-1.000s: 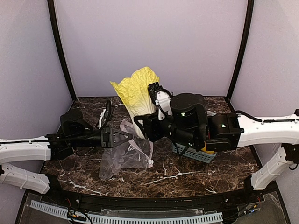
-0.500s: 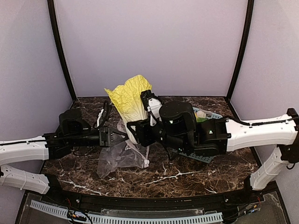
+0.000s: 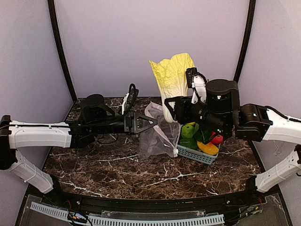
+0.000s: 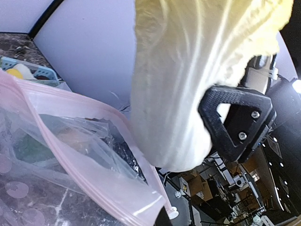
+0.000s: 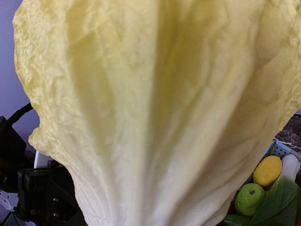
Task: Place the food in the zip-top bag and seal the zipper
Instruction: Place the fake vegetable in the zipper food storage bag.
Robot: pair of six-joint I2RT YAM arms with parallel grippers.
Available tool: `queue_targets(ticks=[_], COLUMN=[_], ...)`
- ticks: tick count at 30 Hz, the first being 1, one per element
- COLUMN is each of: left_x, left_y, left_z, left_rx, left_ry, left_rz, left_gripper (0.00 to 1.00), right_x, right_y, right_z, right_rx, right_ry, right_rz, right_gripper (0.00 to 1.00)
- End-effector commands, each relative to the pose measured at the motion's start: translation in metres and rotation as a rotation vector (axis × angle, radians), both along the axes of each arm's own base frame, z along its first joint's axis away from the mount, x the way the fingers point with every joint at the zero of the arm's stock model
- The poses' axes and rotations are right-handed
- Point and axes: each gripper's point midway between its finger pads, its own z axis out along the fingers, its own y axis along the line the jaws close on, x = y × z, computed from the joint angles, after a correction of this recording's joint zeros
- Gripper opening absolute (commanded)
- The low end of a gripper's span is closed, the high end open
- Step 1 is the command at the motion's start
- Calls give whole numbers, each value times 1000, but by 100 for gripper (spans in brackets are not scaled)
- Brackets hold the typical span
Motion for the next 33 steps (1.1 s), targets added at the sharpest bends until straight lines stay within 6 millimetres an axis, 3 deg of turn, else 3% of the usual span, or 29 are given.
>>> queue_targets(ticks=[1,8,12,27,33], left_x=[-24,-24,-26,-23,-23], left_y=[-18,-11,2,60,72], left_z=[44,-23,-40,-74,-79], left_rx=[-223,-177,-135,-28,6], left_ry=[-43,46,48,73,73], left_rz=[-79,-40,-10,97,115], left_gripper=[1,1,1,1,1], right_x=[5,7,3,-40,-50], right_y=[-9,16,32,84,109], right_z=[6,6,-1,-18,-30], right_rx=[-12,-40,-32,14,45], right_ry=[-18,-18,-7,-1,27], right_rz=[-43,-4,22,187,269], right_gripper=[5,5,4,3,4])
